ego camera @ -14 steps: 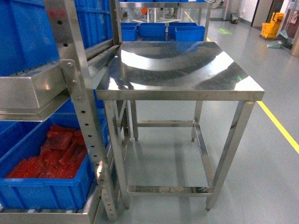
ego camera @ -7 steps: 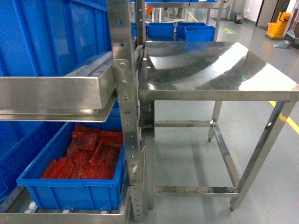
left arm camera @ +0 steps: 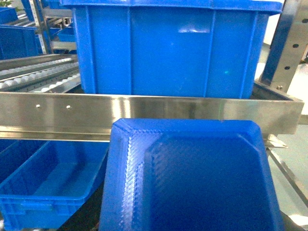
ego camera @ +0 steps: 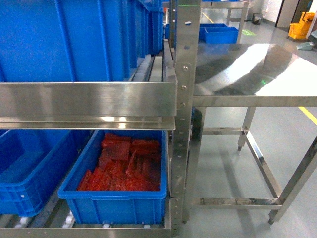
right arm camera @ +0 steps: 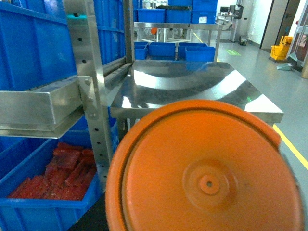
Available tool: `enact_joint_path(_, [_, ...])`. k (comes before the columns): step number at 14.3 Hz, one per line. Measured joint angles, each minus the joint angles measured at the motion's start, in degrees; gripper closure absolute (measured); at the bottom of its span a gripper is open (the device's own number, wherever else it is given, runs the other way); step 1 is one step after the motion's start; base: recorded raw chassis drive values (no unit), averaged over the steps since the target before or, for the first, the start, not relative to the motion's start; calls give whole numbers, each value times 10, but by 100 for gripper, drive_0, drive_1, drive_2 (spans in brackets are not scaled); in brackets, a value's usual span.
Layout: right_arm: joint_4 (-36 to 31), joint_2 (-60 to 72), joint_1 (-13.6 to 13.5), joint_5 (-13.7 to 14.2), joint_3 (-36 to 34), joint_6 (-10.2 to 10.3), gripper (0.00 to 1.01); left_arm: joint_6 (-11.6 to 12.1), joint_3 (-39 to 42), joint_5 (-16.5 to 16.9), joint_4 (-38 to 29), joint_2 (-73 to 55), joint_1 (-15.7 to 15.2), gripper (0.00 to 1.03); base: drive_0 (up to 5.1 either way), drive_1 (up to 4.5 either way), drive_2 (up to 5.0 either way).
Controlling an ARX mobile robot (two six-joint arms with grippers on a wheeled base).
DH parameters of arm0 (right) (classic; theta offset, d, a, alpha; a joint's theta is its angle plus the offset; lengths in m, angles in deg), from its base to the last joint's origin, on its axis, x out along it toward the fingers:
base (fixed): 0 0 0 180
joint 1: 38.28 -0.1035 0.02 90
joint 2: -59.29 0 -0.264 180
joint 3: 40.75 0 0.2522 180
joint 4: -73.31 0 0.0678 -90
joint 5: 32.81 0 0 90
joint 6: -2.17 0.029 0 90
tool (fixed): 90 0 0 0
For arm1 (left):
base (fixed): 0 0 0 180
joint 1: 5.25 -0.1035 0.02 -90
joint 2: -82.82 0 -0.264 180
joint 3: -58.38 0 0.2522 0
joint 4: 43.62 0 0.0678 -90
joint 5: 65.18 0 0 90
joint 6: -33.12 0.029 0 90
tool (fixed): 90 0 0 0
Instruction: Sort blue parts and orange caps into right shelf containers
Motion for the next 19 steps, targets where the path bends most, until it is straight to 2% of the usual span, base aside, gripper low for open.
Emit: enact_joint_path(19, [0,0,0,0,0,0,57,0,0,-1,0,0,0,60,-507,239,239])
